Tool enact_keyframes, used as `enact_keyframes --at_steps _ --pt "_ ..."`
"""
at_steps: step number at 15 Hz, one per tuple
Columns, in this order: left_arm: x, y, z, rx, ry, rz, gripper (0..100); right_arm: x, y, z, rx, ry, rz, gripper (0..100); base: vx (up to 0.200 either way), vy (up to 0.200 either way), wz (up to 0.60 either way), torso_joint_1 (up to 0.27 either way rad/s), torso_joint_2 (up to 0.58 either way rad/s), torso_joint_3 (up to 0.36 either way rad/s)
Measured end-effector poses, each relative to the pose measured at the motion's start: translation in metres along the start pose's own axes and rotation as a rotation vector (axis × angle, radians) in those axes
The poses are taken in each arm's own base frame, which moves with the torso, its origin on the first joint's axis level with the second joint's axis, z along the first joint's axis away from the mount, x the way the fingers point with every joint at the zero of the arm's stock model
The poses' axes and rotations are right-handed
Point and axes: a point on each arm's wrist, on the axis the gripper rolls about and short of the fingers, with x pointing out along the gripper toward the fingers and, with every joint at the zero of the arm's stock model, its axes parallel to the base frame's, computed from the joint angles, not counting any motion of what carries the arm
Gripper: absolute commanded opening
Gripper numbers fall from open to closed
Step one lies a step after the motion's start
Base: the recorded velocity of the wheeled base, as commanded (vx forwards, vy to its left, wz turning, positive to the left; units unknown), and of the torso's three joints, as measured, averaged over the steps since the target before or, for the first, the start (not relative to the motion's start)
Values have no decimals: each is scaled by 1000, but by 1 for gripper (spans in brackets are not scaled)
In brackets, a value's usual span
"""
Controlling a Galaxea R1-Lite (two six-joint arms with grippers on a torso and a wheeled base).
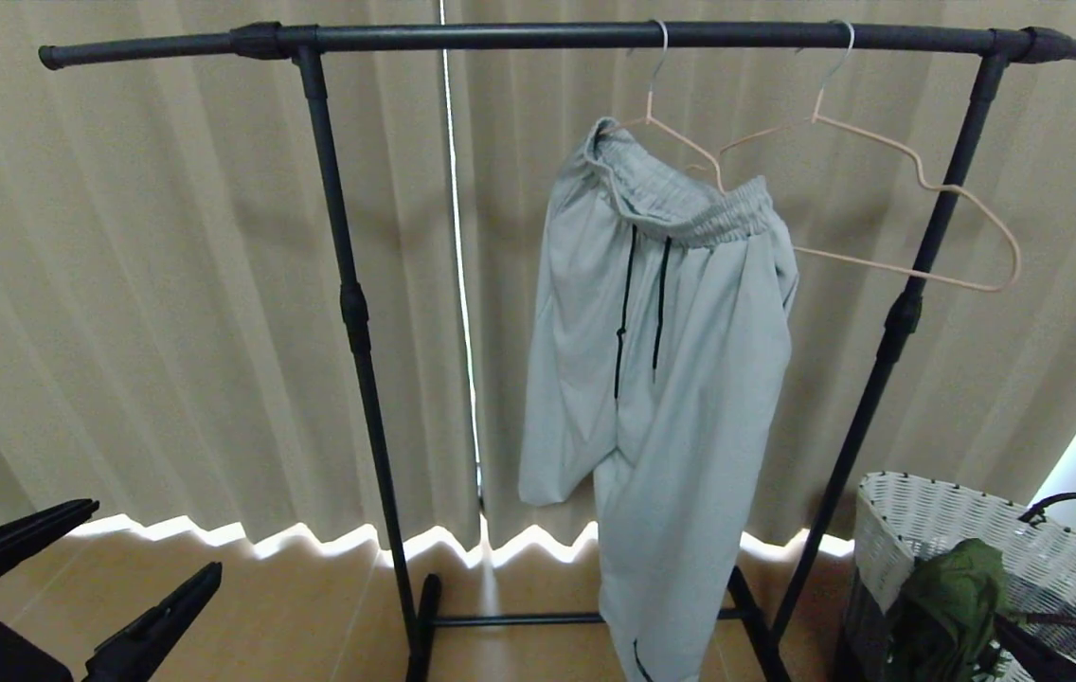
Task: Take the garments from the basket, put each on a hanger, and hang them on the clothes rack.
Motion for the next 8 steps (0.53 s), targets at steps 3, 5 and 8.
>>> enact_keyframes --at_steps 3,5,8 --pt "2 0 -1 1 9 -2 100 0 0 -3 -44 6 0 100 0 0 0 -111 404 295" --pt "2 0 1 -1 -7 2 100 -2 1 -7 -48 8 4 100 0 0 0 -34 151 83" --pt "3 0 2 -2 -8 2 100 -4 1 -10 -44 -3 -1 100 0 0 0 -4 22 17"
